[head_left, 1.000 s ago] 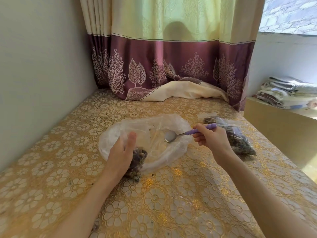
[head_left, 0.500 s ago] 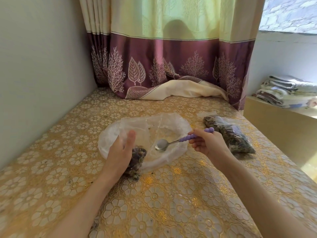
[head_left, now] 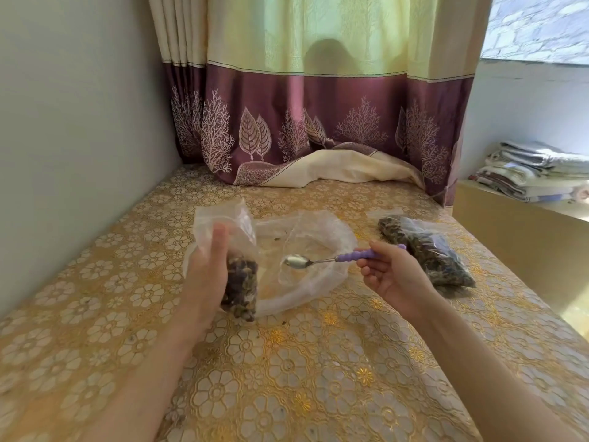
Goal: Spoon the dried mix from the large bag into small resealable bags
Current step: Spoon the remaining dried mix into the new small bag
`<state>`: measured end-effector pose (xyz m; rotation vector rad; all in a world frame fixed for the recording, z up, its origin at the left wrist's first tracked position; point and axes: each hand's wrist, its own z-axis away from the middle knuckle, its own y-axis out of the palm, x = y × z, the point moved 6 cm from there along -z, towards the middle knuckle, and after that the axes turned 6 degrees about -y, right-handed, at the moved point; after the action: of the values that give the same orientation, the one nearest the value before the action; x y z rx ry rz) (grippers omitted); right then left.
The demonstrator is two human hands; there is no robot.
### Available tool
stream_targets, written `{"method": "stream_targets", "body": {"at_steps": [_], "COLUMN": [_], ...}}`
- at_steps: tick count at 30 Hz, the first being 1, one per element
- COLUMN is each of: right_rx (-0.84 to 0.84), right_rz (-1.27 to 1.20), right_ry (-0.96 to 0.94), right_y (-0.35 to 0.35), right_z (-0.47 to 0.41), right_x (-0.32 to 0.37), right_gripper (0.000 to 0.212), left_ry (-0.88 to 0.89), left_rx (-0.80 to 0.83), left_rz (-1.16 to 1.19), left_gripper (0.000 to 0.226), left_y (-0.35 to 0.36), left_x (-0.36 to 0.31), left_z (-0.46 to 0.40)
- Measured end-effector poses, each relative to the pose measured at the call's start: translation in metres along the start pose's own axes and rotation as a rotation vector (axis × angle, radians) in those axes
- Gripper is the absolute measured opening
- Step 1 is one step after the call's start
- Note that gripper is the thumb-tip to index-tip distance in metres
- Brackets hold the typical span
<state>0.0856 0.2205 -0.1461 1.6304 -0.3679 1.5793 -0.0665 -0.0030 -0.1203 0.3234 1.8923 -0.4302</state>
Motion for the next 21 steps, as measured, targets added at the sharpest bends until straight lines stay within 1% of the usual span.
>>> {"method": "stream_targets", "body": {"at_steps": [2,4,6,8,10,13,16,19,21], "right_rx": [-0.021,-0.041,-0.044,-0.05,-0.061,-0.05,-0.017,0.045,0.074], "right_rz": [-0.017,-0.024,-0.025,-0.029,-0.032,-0.04,-0.004,0.096,0.135], "right_ry": [-0.029,-0.073,-0.113,-0.144,-0.18,-0.218,-0.218,-0.2,-0.19], "right_y": [0.0,0.0,0.002,0.004,0.007,0.017,0.034,0.054,0.061], "right_z": [0.0,0.001,0.001,0.0,-0.001,-0.003,-0.01,-0.017,-0.02], "right_x": [0.002,0.006,0.01,0.014,0.017,0.021,0.018,0.007,-0.004], "right_gripper": [0.029,0.03,0.031,0.032,0.032,0.031,0.027,0.023,0.022], "left_ry": [-0.027,-0.018,0.023,0.081,0.088,0.051,-0.023,-0.136,-0.169], "left_rx": [-0.09,-0.192,-0.308,-0.387,-0.419,-0.438,-0.429,-0.449,-0.444], "left_rz": [0.087,0.095,-0.041,-0.217,-0.327,-0.402,-0.316,-0.191,-0.149], "left_gripper": [0.093,0.085,0.08,0.066,0.058,0.06,0.071,0.066,0.062], "left_y": [-0.018,-0.041,-0.066,-0.083,-0.091,-0.097,-0.102,-0.108,-0.107], "left_x": [-0.005,-0.007,-0.005,-0.002,0.004,0.02,0.034,0.046,0.049], "left_z": [-0.005,-0.011,-0.017,-0.019,-0.018,-0.019,-0.026,-0.029,-0.027]}}
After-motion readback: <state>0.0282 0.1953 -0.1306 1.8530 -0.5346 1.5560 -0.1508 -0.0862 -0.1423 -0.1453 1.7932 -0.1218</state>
